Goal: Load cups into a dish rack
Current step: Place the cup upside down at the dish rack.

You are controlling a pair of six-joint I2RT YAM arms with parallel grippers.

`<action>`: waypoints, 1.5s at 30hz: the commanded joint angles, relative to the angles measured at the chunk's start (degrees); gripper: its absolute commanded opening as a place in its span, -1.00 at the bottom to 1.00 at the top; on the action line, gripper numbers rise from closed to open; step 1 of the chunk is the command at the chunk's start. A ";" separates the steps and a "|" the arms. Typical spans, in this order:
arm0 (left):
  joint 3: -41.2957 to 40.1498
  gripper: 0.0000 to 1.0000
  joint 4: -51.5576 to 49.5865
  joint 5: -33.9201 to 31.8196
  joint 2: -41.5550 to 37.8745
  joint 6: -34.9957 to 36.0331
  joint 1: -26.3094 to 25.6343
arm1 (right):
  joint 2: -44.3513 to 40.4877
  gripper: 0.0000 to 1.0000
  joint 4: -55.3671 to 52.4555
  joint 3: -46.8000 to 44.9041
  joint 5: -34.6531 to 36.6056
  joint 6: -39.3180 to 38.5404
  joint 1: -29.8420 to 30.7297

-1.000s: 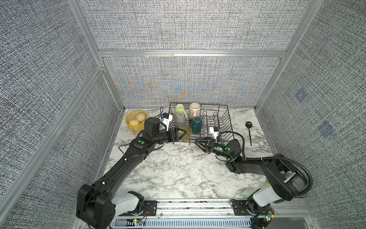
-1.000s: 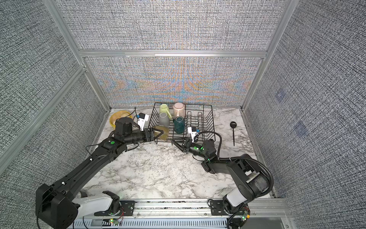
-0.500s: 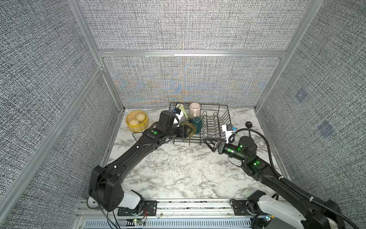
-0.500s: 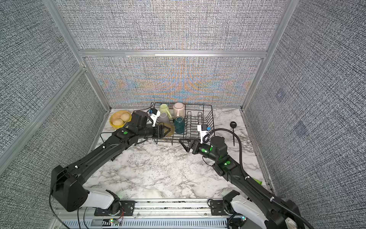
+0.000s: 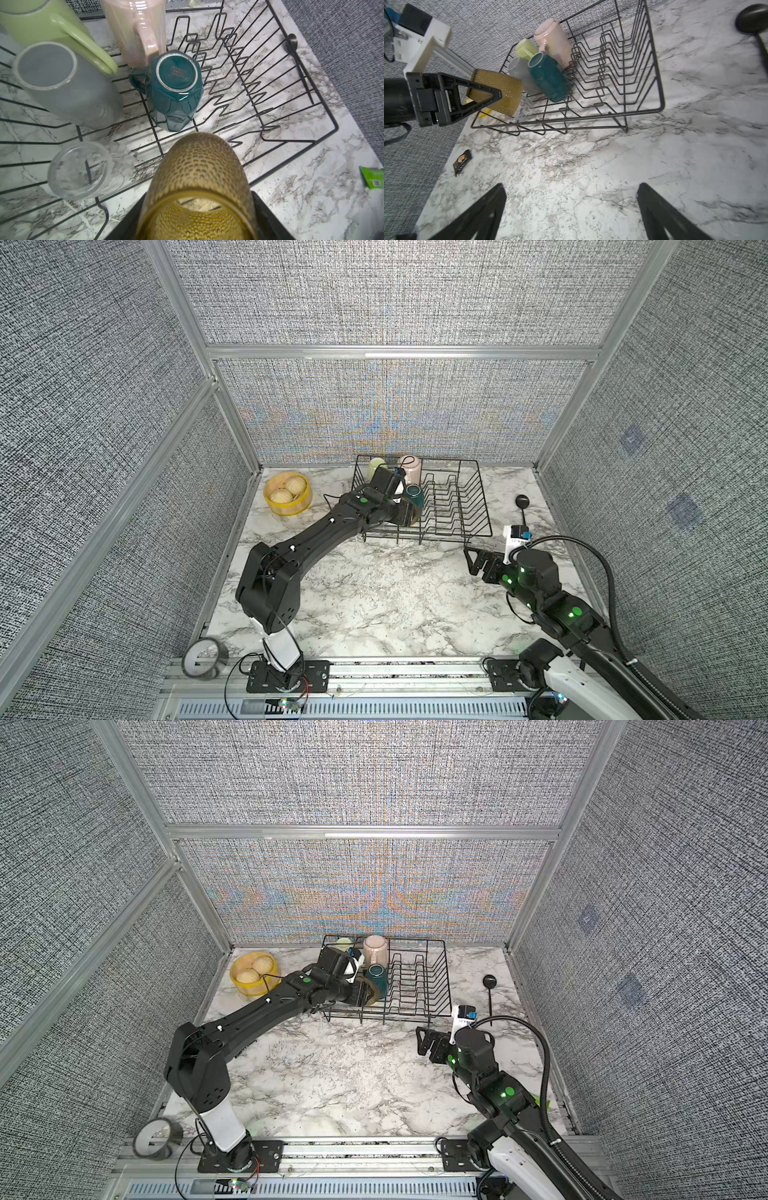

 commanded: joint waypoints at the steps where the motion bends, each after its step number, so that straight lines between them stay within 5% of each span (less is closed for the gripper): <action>1: 2.61 -0.01 -2.08 -3.93 3.11 1.63 -0.44 | -0.55 0.98 -1.55 -0.26 2.43 0.53 -0.06; 20: 11.92 0.14 -5.04 -7.28 17.67 1.04 -1.96 | 7.85 0.98 0.25 3.25 -0.18 0.70 0.00; 26: 13.78 0.45 -6.58 -7.36 19.31 0.82 -2.43 | 8.26 0.98 0.73 2.78 0.09 1.02 -0.03; 35: 11.87 0.58 -6.99 -9.58 15.52 0.68 -3.43 | 7.97 0.98 2.36 1.90 1.28 -0.44 -0.09; 45: 2.31 0.58 -4.02 -13.51 0.71 -0.78 -3.96 | 9.11 0.98 5.90 2.33 8.38 -8.01 -0.54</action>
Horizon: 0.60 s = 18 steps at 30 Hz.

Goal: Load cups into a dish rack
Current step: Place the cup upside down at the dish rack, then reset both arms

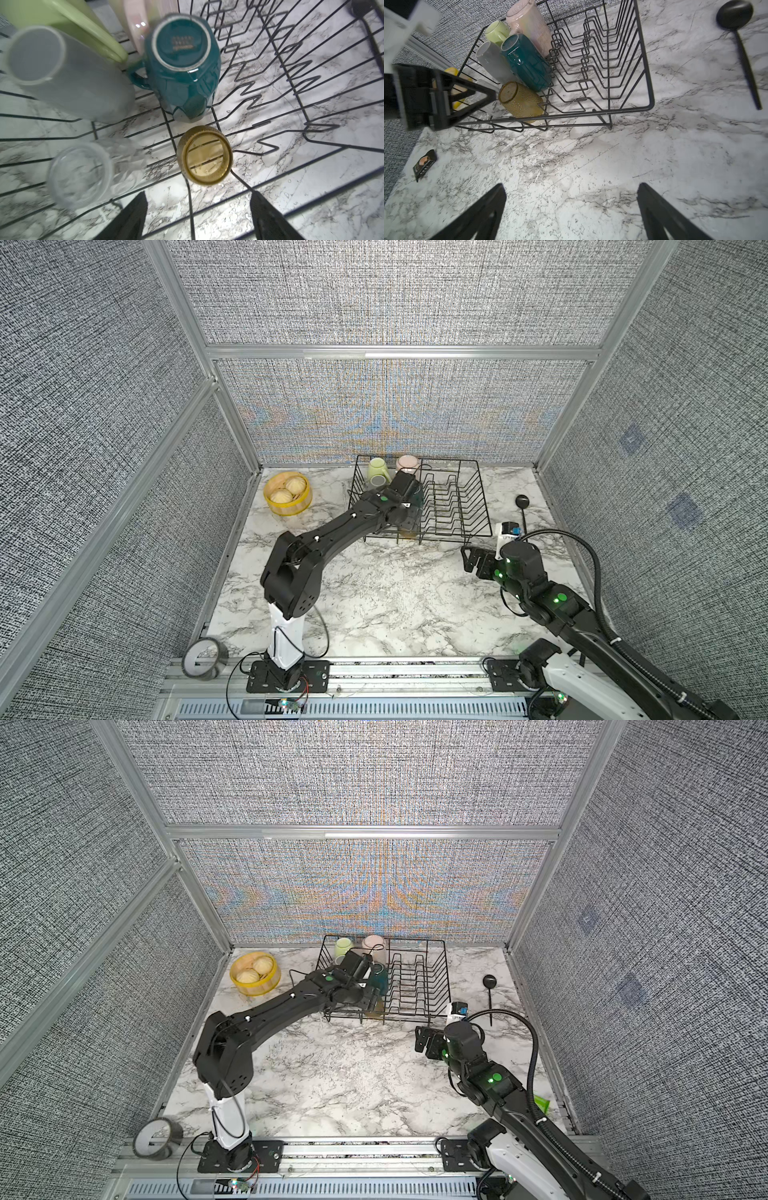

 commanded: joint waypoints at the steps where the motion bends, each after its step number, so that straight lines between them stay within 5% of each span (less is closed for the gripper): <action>1: -2.87 0.58 1.43 -3.44 -4.53 -0.91 -0.22 | 0.17 0.98 4.09 0.23 5.99 -5.38 -0.23; 6: -12.45 0.63 6.66 -7.95 -15.05 0.55 -0.17 | -1.04 0.98 8.55 -1.15 13.00 -10.00 -0.73; 11: -20.83 0.77 8.37 -19.12 -24.24 0.89 -0.08 | -3.95 0.98 17.51 -6.28 18.11 -17.52 -1.17; 18: -31.87 0.99 10.09 -29.65 -33.01 -0.38 1.71 | -6.43 0.98 30.18 -15.78 14.77 -25.38 -6.83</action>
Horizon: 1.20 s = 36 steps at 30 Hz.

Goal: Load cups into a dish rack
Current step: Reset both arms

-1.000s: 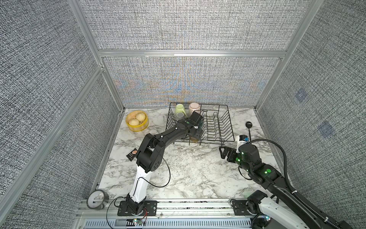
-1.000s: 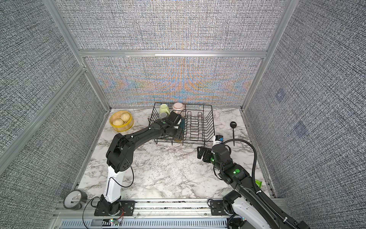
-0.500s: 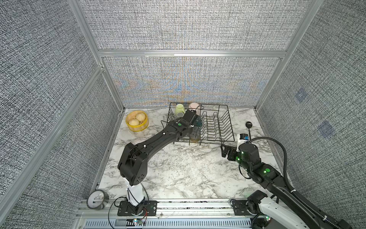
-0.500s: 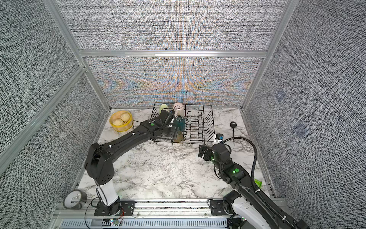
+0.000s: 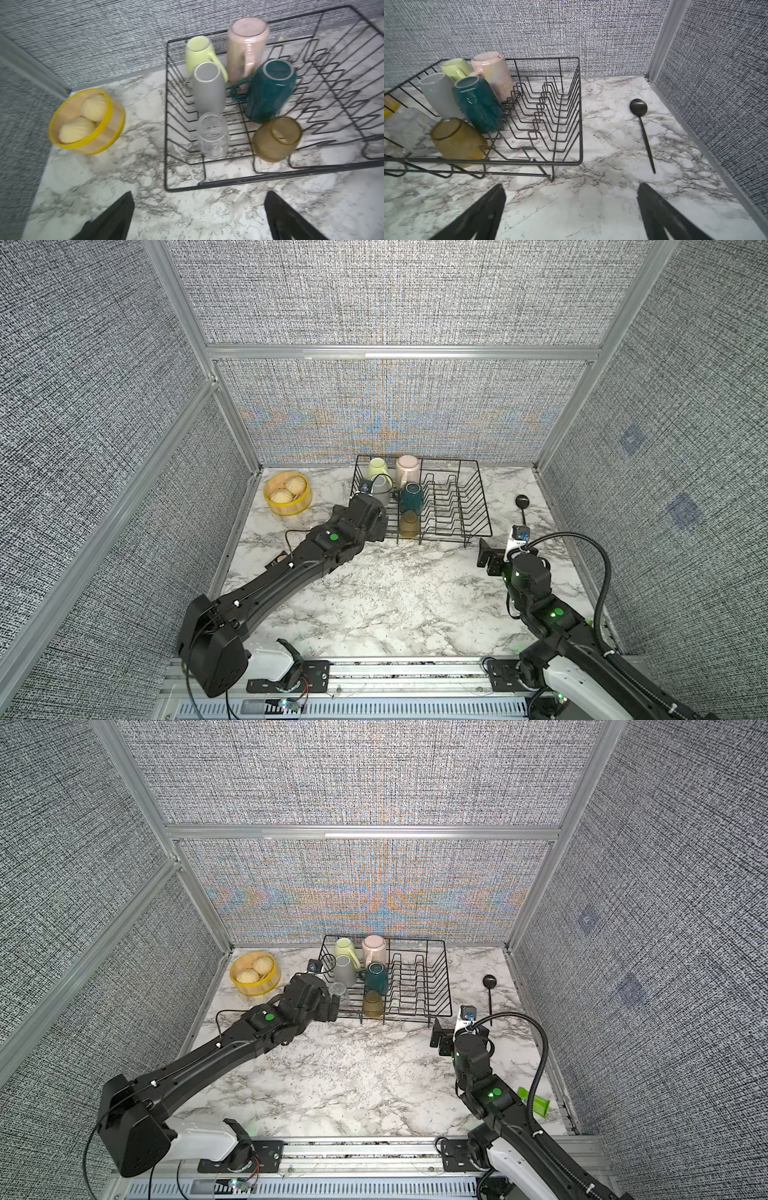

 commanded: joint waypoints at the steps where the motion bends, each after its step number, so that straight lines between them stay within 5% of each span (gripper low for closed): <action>1: -4.40 0.99 2.47 -6.38 -3.20 -1.11 1.79 | -0.58 0.98 10.62 -3.45 -2.35 -3.28 -4.88; 11: -20.05 0.99 9.98 -8.11 -13.79 -2.09 15.13 | 15.69 0.98 23.42 -8.43 -18.57 -7.78 -20.58; 22: -26.10 0.99 20.76 -7.62 -9.66 2.28 25.10 | 39.20 0.98 39.11 -0.26 -36.02 -14.02 -23.71; 28: -27.97 1.00 29.72 -6.70 -8.27 8.82 27.20 | 51.51 0.98 55.18 -1.91 -32.64 -11.43 -24.77; 30: -30.45 1.00 35.83 -7.05 -7.80 12.13 28.10 | 48.27 0.98 44.99 0.57 -32.11 -11.78 -24.90; 36: -40.51 1.00 60.04 -6.33 -2.55 15.18 31.21 | 49.54 0.98 43.88 2.21 -34.85 -12.32 -25.30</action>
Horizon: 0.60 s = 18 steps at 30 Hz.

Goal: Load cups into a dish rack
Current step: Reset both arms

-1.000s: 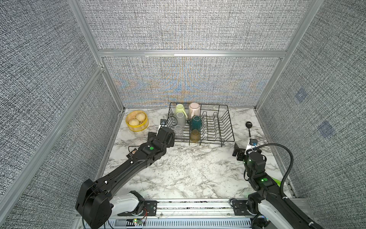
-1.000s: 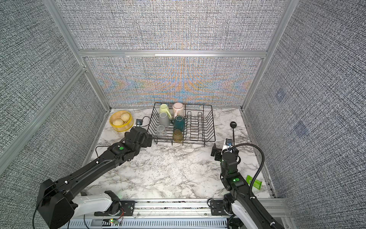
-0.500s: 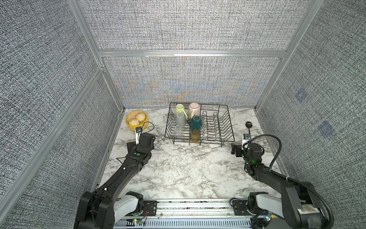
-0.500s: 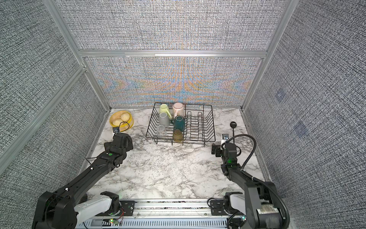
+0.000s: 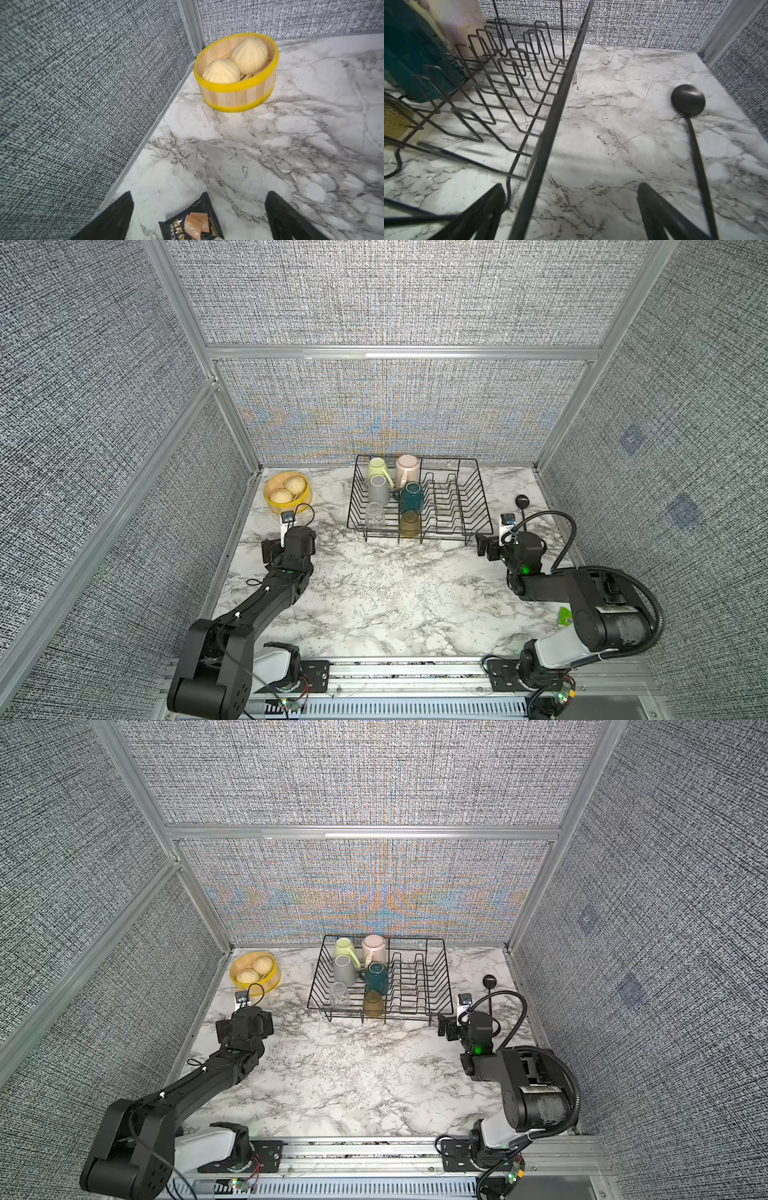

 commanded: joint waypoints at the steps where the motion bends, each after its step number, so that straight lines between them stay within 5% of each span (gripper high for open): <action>1: -3.04 1.00 18.86 2.10 2.68 4.34 0.98 | -0.62 0.98 -0.58 0.95 -0.07 0.03 -0.12; 4: -0.79 0.99 15.77 7.11 3.96 4.18 1.93 | 0.14 0.98 -1.68 2.16 2.13 0.88 -0.04; 10: -0.58 0.99 25.24 9.73 11.51 4.12 3.67 | 0.19 0.98 -1.18 1.99 2.22 0.85 0.05; 18: 1.53 0.99 20.91 13.08 11.79 3.42 5.04 | 0.21 0.98 -1.18 1.99 2.31 0.77 0.06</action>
